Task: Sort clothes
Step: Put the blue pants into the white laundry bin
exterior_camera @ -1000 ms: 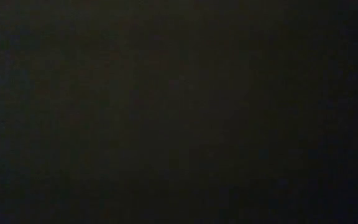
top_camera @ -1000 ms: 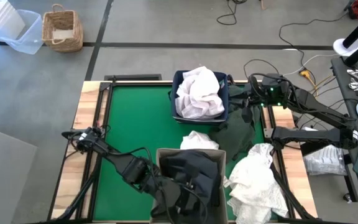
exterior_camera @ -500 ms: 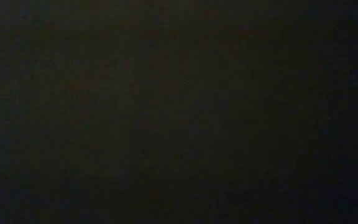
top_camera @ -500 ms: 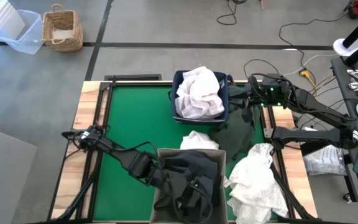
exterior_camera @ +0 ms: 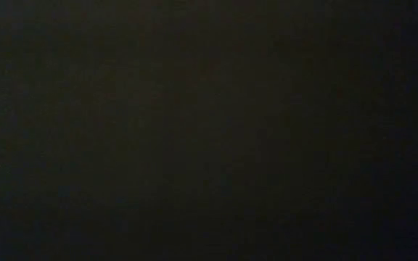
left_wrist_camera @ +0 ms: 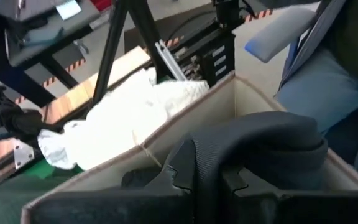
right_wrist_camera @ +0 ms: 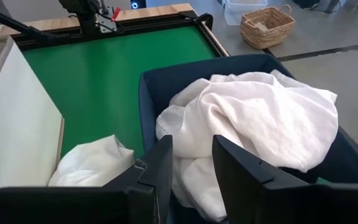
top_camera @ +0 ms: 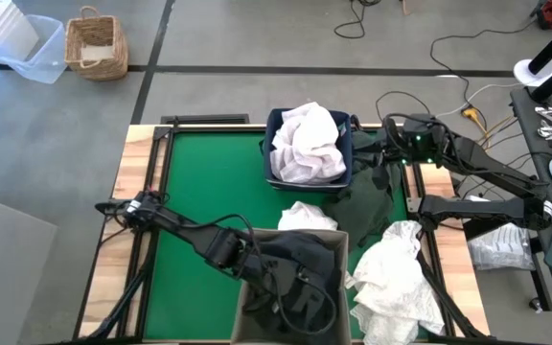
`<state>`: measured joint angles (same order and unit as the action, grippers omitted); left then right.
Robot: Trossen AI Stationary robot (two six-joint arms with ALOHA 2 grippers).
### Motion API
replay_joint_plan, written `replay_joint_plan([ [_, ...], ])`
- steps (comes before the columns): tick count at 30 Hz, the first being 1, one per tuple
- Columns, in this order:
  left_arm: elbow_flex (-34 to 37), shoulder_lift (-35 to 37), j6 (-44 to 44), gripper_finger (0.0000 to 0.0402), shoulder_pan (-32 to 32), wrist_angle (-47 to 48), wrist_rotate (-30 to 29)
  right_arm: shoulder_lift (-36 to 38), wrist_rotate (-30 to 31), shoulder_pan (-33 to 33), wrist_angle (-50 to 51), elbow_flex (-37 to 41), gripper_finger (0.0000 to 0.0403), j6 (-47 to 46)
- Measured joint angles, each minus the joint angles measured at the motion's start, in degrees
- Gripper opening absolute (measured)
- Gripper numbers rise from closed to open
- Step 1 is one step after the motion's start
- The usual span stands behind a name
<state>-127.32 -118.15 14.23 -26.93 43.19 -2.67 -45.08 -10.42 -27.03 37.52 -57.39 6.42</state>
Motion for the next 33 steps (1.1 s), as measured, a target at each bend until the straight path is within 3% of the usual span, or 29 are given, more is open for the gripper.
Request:
replay_joint_plan([
  [19,6.3,0.0,-5.6,0.0000,4.5,0.8,2.1,0.0,0.0,0.0,-0.1,1.1,0.0120,0.0],
  [33,12.3,0.0,-9.5,0.0000,7.2,0.3,-5.2,0.0,0.0,0.0,-0.1,2.7,0.0113,0.0],
])
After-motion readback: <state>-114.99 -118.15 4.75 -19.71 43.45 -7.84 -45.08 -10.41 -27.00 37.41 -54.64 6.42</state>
